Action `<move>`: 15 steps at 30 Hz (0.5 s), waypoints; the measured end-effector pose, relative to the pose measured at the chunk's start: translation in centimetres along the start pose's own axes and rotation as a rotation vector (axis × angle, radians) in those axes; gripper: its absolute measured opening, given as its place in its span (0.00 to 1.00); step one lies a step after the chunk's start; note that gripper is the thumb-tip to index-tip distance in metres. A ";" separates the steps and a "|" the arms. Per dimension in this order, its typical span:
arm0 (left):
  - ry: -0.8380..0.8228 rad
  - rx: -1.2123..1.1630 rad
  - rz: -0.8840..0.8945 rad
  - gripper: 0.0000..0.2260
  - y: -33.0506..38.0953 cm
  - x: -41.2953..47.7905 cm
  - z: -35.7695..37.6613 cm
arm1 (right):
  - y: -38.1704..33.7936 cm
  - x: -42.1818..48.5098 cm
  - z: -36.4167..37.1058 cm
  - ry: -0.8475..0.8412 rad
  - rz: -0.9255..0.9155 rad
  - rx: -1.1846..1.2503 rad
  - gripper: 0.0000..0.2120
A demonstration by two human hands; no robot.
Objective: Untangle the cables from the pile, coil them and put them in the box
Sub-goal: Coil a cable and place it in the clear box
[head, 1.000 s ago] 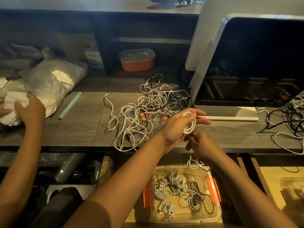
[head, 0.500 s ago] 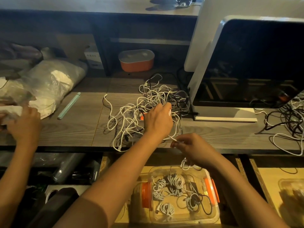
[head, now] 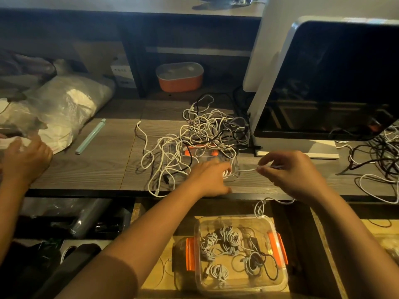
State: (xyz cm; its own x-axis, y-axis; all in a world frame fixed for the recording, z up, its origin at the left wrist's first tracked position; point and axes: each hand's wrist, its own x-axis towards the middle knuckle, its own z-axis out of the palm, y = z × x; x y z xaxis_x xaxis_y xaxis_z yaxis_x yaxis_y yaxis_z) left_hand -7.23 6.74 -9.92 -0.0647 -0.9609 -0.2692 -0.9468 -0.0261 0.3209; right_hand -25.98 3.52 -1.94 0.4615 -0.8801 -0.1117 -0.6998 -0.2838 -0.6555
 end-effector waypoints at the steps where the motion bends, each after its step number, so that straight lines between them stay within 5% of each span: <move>1: 0.037 0.023 -0.014 0.18 0.2 -0.1 0.0 | 0.0 0.0 -0.2 -0.001 -0.015 0.005 0.06; 4: -0.042 -0.140 -0.049 0.17 0.4 -0.5 -0.6 | 0.1 0.1 -0.9 0.018 -0.051 0.013 0.06; 8: -0.202 -0.854 -0.082 0.18 0.5 -0.9 -0.5 | 1.2 0.4 -0.5 0.098 -0.058 0.075 0.07; 12: -0.200 -1.438 0.000 0.14 2.2 -2.1 -1.7 | 2.6 0.5 1.9 0.302 0.074 0.342 0.04; 15: -0.105 -1.592 0.176 0.16 3.9 -2.0 -2.9 | 2.2 0.4 4.0 0.284 0.164 0.631 0.03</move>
State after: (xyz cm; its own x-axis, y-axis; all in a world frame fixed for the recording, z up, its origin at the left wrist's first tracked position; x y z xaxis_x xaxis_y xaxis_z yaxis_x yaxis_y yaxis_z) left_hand -9.87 7.75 -5.48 -0.2160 -0.9624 -0.1650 0.3465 -0.2335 0.9085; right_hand -25.10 4.04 -6.43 0.1570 -0.9822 -0.1034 -0.2589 0.0601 -0.9640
